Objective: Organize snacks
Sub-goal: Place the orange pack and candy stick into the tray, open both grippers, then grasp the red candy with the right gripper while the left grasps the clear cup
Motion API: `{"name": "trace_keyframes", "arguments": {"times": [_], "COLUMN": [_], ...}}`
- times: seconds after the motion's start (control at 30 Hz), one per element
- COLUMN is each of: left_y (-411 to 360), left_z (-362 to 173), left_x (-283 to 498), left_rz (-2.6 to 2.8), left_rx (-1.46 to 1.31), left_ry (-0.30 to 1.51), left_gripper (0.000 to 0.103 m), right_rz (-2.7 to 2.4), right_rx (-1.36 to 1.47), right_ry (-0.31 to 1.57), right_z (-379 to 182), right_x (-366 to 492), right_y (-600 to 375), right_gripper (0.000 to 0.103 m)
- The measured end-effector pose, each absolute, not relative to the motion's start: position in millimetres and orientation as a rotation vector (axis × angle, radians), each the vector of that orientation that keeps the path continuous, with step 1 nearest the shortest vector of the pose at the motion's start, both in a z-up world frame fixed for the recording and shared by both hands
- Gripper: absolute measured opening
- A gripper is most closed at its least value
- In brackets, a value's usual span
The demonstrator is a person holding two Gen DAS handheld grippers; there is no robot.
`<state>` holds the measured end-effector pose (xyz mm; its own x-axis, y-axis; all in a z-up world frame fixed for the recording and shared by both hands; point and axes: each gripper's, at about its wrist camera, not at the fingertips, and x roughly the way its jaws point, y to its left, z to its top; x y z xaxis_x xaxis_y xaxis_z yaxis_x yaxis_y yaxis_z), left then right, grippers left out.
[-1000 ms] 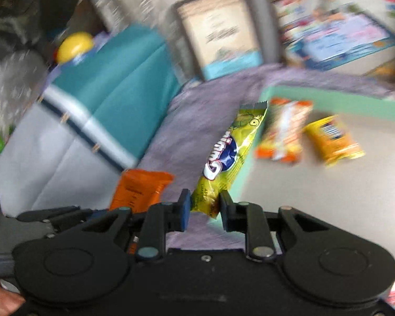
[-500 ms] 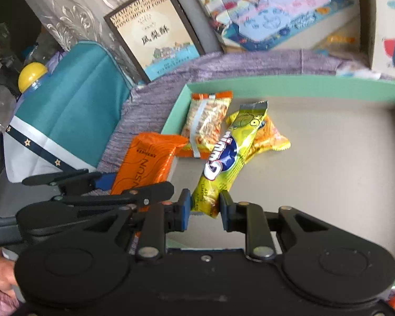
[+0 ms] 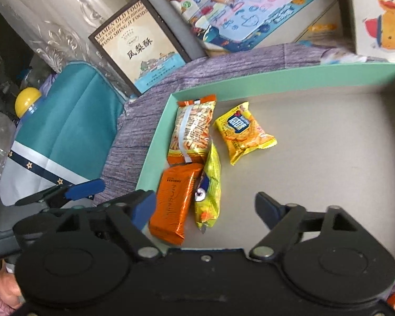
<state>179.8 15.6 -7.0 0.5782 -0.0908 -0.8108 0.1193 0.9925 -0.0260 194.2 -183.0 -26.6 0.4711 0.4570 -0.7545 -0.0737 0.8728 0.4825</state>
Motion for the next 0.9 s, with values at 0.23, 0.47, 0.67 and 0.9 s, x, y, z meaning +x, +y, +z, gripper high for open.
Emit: {"name": "trace_keyframes", "arguments": {"times": [0.23, 0.47, 0.67, 0.9], "left_y": [3, -14, 0, 25], "left_z": [9, 4, -18, -48], "left_x": [153, 111, 72, 31], "left_rz": [-0.147, -0.195, -0.165, -0.109], "left_rx": [0.035, 0.087, 0.083, 0.054], "left_ry": [0.926, 0.934, 0.988, 1.048], "left_gripper": [0.103, 0.103, 0.103, 0.103], "right_rz": [0.305, 0.282, 0.269, 0.247], "right_rx": [0.403, 0.400, 0.405, 0.420], "right_ry": [0.991, 0.969, 1.012, 1.091], "right_z": [-5, 4, -13, -42], "right_x": [170, 130, 93, 54], "right_y": [-193, -205, -206, -199], "right_gripper": [0.102, 0.102, 0.102, 0.102]}}
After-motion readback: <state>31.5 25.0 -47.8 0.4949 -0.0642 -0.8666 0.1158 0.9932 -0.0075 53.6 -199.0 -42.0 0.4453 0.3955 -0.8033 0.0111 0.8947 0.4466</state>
